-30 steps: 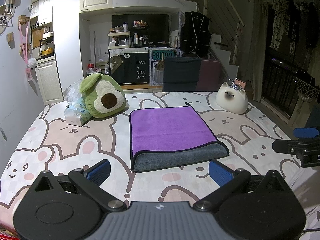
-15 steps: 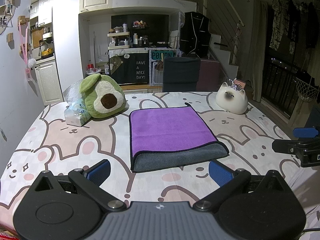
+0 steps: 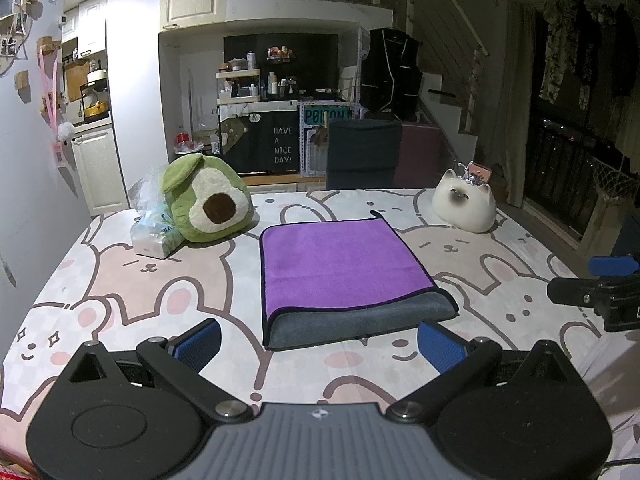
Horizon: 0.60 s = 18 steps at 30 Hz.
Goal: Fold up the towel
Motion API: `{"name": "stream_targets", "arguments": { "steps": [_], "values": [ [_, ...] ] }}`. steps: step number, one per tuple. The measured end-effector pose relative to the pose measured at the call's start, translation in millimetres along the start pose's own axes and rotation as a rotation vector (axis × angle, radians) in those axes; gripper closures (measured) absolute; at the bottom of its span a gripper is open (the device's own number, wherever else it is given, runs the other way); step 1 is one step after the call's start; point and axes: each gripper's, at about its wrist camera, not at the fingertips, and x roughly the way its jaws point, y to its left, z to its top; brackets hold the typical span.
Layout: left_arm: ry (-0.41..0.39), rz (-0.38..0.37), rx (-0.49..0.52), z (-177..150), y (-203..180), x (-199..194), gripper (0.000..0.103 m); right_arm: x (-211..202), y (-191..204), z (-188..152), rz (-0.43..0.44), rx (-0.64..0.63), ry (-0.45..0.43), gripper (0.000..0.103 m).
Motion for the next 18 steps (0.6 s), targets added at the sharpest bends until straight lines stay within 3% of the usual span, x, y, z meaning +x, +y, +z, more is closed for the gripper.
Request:
{"name": "stream_targets", "arguments": {
  "steps": [18],
  "values": [
    [-0.046,0.024,0.049,20,-7,8,0.0,4,-1,12,-0.025,-0.032,-0.035,0.0]
  ]
}}
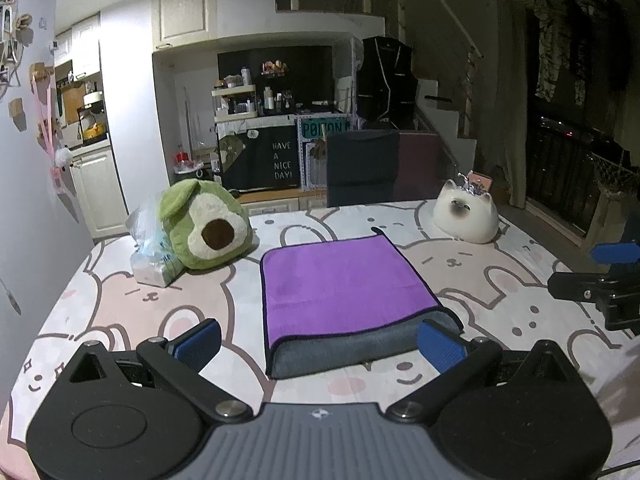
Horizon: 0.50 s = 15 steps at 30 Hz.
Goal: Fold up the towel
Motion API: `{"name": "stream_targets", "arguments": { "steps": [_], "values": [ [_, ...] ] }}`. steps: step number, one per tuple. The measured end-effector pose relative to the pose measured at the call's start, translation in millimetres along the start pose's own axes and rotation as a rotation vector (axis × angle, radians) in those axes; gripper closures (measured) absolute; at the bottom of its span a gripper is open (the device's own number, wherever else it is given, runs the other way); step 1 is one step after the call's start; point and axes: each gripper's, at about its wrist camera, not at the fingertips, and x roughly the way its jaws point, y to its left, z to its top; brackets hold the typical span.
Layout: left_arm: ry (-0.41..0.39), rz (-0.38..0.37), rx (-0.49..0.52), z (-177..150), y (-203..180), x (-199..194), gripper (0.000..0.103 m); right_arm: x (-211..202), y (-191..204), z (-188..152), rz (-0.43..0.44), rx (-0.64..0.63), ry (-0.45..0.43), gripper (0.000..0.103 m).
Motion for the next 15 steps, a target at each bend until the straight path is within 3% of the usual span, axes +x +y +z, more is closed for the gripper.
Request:
{"name": "stream_targets", "arguments": {
  "steps": [15],
  "values": [
    [-0.054,0.032,0.018,26,5,19,0.0,12,-5,15,-0.032,-0.023,-0.06,0.0]
  ]
}}
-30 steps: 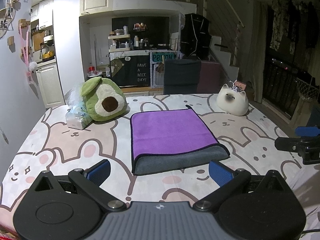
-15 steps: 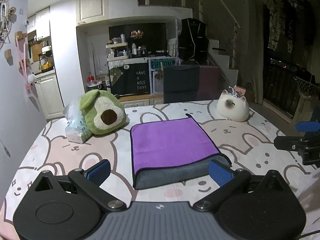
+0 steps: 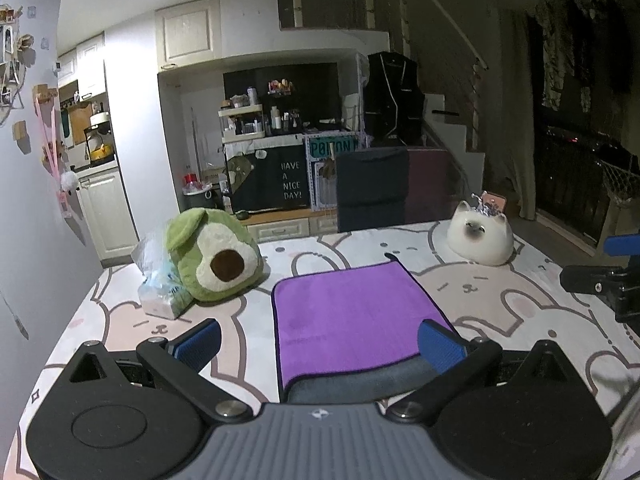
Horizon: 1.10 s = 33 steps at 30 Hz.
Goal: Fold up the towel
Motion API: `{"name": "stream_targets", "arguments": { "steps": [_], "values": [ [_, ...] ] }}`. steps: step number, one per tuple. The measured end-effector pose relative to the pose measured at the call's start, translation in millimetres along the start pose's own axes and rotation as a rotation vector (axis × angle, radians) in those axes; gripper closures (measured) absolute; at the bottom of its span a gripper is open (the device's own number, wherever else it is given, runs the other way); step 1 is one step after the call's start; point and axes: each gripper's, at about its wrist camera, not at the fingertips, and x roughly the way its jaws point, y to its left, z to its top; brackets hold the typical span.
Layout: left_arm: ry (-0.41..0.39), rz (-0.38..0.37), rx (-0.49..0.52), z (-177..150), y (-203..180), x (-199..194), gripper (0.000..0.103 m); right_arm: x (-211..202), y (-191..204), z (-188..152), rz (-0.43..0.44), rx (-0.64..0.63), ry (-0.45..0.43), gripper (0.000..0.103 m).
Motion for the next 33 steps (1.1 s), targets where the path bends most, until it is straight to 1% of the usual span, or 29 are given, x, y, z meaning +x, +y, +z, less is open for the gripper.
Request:
{"name": "stream_targets", "arguments": {
  "steps": [11,19,24,33],
  "values": [
    [-0.034,0.027,0.017,13,9,29,0.0,21,3,11,0.004,-0.012,-0.013,0.0],
    [-0.042,0.023,-0.009,16,17,54,0.0,41,1,10,-0.007,-0.012,-0.006,0.0],
    [-0.024,0.024,-0.02,14,19,72,0.0,54,-1,10,-0.016,-0.017,-0.002,0.0],
    [0.045,0.009,-0.029,3,25,103,0.0,75,-7,4,-0.009,-0.009,0.025,0.0]
  ]
}}
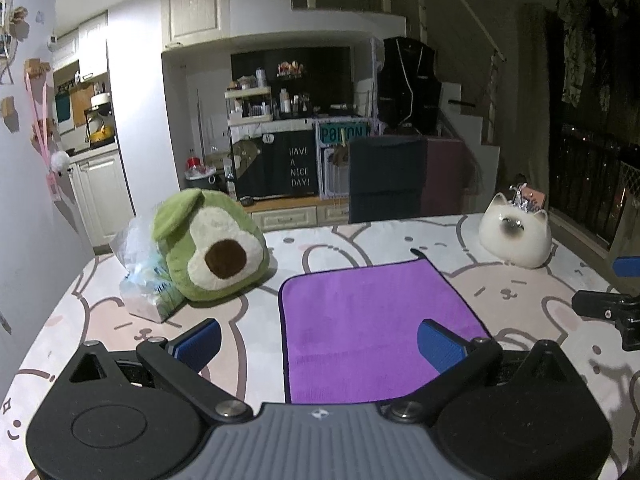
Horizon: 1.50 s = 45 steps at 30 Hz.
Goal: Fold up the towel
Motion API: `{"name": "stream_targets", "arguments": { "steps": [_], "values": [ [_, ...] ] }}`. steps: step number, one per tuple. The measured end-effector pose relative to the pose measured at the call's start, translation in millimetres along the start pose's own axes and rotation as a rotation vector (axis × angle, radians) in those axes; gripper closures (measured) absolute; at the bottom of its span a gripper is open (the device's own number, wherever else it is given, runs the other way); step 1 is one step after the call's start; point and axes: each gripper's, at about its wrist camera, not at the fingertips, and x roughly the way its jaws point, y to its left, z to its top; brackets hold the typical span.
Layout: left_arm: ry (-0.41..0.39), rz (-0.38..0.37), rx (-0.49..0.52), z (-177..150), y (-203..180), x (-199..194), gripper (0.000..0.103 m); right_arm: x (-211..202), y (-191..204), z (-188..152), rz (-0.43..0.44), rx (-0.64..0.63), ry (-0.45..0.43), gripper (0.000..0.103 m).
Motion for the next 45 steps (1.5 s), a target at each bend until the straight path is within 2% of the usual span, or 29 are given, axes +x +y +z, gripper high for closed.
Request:
{"name": "stream_targets", "arguments": {
  "steps": [10,23,31,37,40,43,45],
  "values": [
    [0.077,0.001,-0.021,-17,8,34,0.0,33,-6,-13,0.014,0.004,0.065,0.0],
    [0.174,-0.049,-0.041,-37,29,72,0.002,72,-13,-35,0.044,-0.03,0.115,0.0],
    [0.259,-0.138,-0.028,-55,40,91,0.007,91,-20,-47,0.102,-0.077,0.121,0.0],
    [0.3,-0.25,-0.049,-62,50,102,0.007,105,-25,-56,0.176,-0.103,0.149,0.0],
    [0.324,-0.3,-0.069,-63,54,108,0.008,111,-27,-58,0.166,-0.093,0.152,0.0],
    [0.345,-0.325,-0.057,-64,55,111,0.015,118,-32,-58,0.172,-0.091,0.16,0.0],
    [0.363,-0.336,-0.053,-64,56,115,0.018,122,-36,-58,0.219,-0.095,0.186,0.0]
  ]
}}
